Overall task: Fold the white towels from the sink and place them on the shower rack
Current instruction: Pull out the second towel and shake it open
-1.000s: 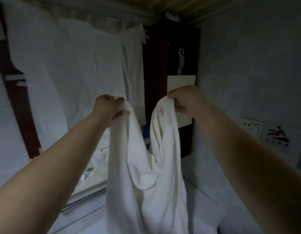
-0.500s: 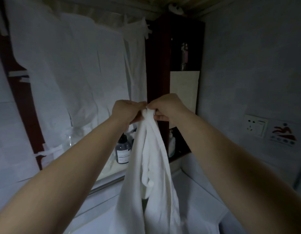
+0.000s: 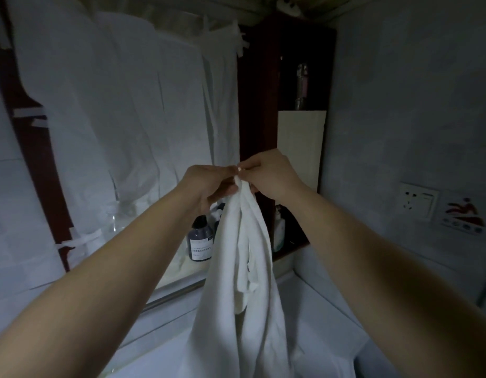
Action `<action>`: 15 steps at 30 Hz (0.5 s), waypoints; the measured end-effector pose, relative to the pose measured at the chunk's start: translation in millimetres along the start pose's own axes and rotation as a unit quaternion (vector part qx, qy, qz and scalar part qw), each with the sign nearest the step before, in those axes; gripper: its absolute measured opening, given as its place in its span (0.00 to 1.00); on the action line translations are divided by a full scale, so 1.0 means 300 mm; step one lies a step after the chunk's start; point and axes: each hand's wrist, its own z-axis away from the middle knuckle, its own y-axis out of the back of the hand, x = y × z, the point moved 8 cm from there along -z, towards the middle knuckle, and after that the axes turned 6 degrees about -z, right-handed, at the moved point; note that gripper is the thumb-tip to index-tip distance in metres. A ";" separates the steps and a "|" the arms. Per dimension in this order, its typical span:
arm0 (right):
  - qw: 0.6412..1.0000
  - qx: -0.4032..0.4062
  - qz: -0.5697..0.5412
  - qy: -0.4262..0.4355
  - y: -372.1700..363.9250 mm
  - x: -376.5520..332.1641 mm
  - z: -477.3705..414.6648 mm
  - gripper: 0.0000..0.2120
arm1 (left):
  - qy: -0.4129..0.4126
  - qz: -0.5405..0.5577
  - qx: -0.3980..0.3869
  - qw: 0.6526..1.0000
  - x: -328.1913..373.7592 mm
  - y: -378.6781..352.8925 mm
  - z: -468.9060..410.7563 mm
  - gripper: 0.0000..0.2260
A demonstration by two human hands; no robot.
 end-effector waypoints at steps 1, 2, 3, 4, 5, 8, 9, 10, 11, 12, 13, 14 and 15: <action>1.000 0.002 0.017 0.011 0.000 -0.006 0.002 0.05 | 0.002 0.013 -0.007 1.000 0.001 -0.002 0.004 0.09; 0.999 0.005 0.034 0.020 0.001 -0.011 0.004 0.06 | 0.004 0.028 -0.013 1.000 0.001 -0.003 0.009 0.07; 0.999 0.009 0.046 0.026 0.002 -0.013 0.004 0.06 | 0.007 0.040 -0.018 0.999 0.000 -0.002 0.013 0.05; 0.998 0.011 0.048 0.025 0.003 -0.011 0.005 0.06 | 0.011 0.047 -0.021 0.999 -0.001 0.000 0.016 0.05; 0.999 0.012 0.042 0.019 0.002 -0.007 0.007 0.07 | 0.015 0.049 -0.023 0.998 -0.002 0.003 0.020 0.05; 0.999 0.010 0.039 0.009 -0.006 -0.002 0.020 0.15 | 0.023 0.048 -0.051 0.997 -0.003 0.002 0.038 0.09; 0.998 0.013 0.057 0.015 -0.005 -0.005 0.022 0.18 | 0.023 0.045 -0.068 0.996 -0.001 -0.005 0.046 0.11; 0.997 0.018 0.075 0.021 -0.003 -0.009 0.024 0.18 | 0.021 0.040 -0.084 0.995 -0.001 -0.010 0.053 0.12; 0.996 0.020 0.085 0.023 0.000 -0.011 0.024 0.17 | 0.019 0.033 -0.095 0.995 0.001 -0.014 0.057 0.13; 0.996 0.019 0.087 0.020 0.004 -0.012 0.026 0.16 | 0.015 0.023 -0.101 0.995 0.000 -0.015 0.060 0.13; 0.997 0.016 0.079 0.015 0.008 -0.012 0.025 0.14 | 0.006 0.005 -0.100 0.995 0.002 -0.013 0.061 0.12; 0.998 0.011 0.063 0.007 0.010 -0.009 0.025 0.12 | -0.014 -0.027 -0.089 0.996 0.004 -0.004 0.060 0.11; 0.999 0.006 0.040 -0.004 0.012 -0.006 0.026 0.10 | -0.047 -0.075 -0.072 0.993 0.009 0.007 0.056 0.08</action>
